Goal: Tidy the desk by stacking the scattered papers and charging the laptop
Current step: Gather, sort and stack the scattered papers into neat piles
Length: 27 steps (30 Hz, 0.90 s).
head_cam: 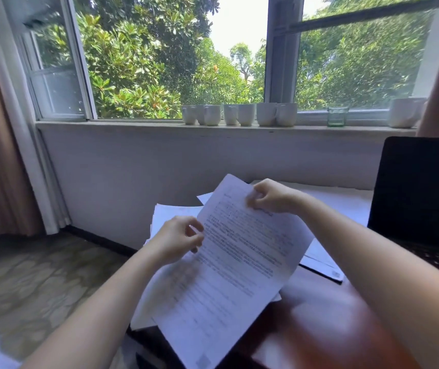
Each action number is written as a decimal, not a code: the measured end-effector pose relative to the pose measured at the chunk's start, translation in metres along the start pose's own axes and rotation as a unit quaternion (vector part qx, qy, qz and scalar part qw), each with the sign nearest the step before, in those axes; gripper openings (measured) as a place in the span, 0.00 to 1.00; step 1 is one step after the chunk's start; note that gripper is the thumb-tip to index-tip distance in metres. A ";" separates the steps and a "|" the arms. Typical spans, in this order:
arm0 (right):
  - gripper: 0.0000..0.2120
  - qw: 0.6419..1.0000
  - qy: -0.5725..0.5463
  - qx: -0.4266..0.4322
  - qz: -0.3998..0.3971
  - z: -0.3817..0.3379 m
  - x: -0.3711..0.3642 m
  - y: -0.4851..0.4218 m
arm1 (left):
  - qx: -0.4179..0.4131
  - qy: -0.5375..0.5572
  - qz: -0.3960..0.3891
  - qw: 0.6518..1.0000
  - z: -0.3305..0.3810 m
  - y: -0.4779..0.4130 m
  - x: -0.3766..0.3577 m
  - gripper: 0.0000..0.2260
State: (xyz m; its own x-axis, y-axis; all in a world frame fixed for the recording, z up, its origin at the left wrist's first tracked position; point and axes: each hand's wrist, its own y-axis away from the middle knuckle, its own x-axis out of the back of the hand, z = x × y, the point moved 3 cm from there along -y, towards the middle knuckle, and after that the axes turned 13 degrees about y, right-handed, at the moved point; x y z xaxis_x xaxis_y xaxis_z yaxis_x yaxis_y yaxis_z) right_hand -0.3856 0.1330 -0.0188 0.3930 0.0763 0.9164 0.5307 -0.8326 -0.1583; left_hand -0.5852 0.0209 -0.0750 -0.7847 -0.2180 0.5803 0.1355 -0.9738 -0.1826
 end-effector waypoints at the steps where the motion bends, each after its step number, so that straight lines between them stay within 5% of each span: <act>1: 0.08 1.000 0.000 0.002 0.019 -0.002 0.000 -0.001 | -0.001 0.003 0.004 1.000 -0.001 -0.001 -0.001 0.10; 7: 0.05 0.997 0.052 0.017 -0.061 -0.011 -0.006 0.000 | -0.003 -0.010 0.090 0.996 -0.011 0.000 0.013 0.32; 11: 0.04 0.997 0.050 0.033 -0.047 -0.020 -0.007 -0.005 | 0.025 0.099 -0.037 0.994 -0.008 0.007 0.006 0.27; 14: 0.01 0.987 0.145 0.054 0.049 -0.028 -0.009 -0.010 | 0.021 0.070 0.023 0.997 -0.010 0.006 0.008 0.16; 17: 0.19 0.963 0.236 0.046 0.126 -0.034 -0.011 -0.003 | 0.042 0.062 0.131 0.989 -0.011 0.010 0.020 0.04; 19: 0.26 0.963 0.248 0.050 0.089 -0.037 -0.017 0.006 | 0.063 0.039 0.171 0.983 -0.016 0.015 0.028 0.03; 24: 0.19 0.966 0.204 0.091 -0.132 -0.046 -0.045 0.044 | 0.082 0.001 0.187 0.979 -0.030 0.019 0.035 0.11; 27: 0.21 0.960 0.191 0.091 -0.184 -0.056 -0.051 0.064 | 0.106 -0.018 0.195 0.975 -0.045 0.023 0.032 0.13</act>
State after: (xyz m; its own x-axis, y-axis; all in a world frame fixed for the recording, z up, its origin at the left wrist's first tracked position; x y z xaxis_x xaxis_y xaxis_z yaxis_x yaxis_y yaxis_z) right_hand -0.4141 0.0448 -0.0554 -0.1326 0.1113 0.9849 0.7165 -0.6759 0.1728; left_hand -0.6344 -0.0053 -0.0964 -0.6268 -0.5728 0.5282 0.5447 -0.8069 -0.2285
